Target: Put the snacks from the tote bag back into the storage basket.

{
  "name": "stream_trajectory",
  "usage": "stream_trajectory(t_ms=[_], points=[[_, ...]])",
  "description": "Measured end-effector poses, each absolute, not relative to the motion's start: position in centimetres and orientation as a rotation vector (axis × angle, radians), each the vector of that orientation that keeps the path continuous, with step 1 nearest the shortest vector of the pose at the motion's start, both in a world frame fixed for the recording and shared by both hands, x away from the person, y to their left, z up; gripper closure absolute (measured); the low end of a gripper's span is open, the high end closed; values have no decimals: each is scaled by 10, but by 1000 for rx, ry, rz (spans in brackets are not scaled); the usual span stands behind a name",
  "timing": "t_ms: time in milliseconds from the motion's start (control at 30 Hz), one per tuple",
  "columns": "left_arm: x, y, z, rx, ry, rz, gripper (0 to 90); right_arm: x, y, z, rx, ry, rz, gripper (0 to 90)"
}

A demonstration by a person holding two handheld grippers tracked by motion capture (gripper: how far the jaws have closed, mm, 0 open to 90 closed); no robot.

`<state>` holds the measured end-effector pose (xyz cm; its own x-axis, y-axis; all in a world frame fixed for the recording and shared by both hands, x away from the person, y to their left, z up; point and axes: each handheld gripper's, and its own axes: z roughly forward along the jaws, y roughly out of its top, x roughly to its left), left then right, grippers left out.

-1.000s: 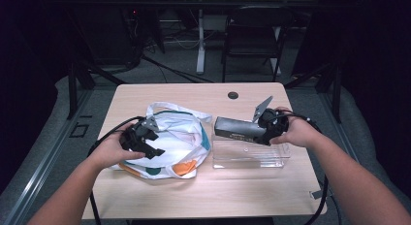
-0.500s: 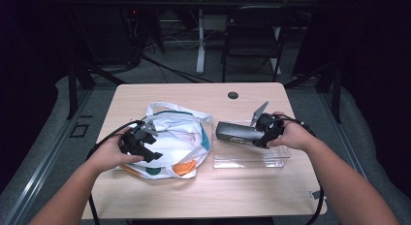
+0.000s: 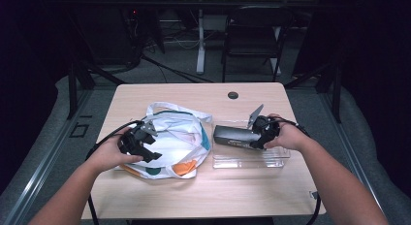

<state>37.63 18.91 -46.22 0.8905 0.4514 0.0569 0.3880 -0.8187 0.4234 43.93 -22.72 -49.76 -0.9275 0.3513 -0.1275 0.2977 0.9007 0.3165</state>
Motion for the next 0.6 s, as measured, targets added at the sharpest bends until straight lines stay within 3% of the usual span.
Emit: stream_trajectory(t_ms=[600], points=[[377,193,-469,2650,630,208,378,448,-228,-511,481,2909,425,410]])
